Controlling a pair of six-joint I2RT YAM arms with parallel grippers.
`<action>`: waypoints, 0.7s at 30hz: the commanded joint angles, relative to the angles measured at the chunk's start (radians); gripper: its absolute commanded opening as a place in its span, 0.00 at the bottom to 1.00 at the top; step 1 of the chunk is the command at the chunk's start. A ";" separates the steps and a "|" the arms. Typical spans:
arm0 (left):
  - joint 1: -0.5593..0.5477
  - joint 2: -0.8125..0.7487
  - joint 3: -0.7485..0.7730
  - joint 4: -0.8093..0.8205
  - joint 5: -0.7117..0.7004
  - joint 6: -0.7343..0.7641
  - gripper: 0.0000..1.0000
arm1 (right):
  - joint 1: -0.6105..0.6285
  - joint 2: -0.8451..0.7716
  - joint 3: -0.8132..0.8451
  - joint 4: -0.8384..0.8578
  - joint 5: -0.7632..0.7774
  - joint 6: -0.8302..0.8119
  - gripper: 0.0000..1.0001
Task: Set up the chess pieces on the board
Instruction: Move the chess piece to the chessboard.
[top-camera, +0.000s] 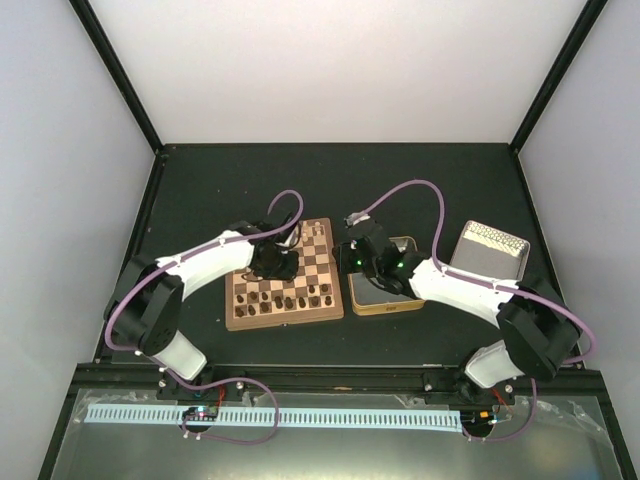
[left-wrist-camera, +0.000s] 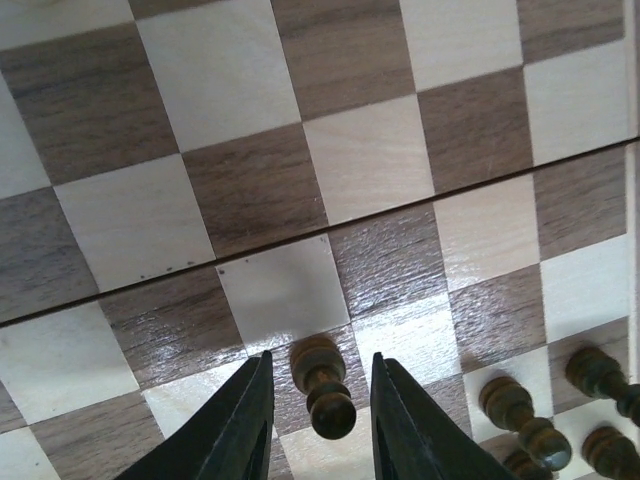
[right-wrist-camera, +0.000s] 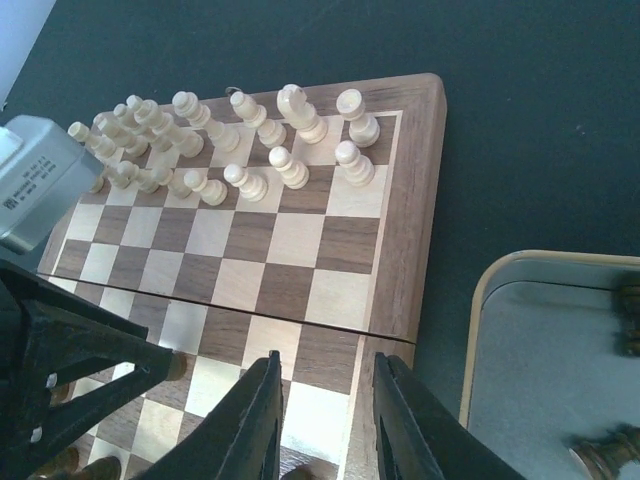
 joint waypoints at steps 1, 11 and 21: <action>-0.011 0.022 0.031 -0.038 -0.016 0.018 0.28 | -0.007 -0.029 0.001 -0.033 0.051 0.013 0.26; -0.016 0.004 0.030 -0.050 -0.041 0.027 0.06 | -0.006 -0.043 0.009 -0.056 0.068 0.019 0.25; -0.017 -0.105 -0.031 -0.163 -0.092 0.048 0.02 | -0.007 -0.062 0.003 -0.058 0.046 0.025 0.24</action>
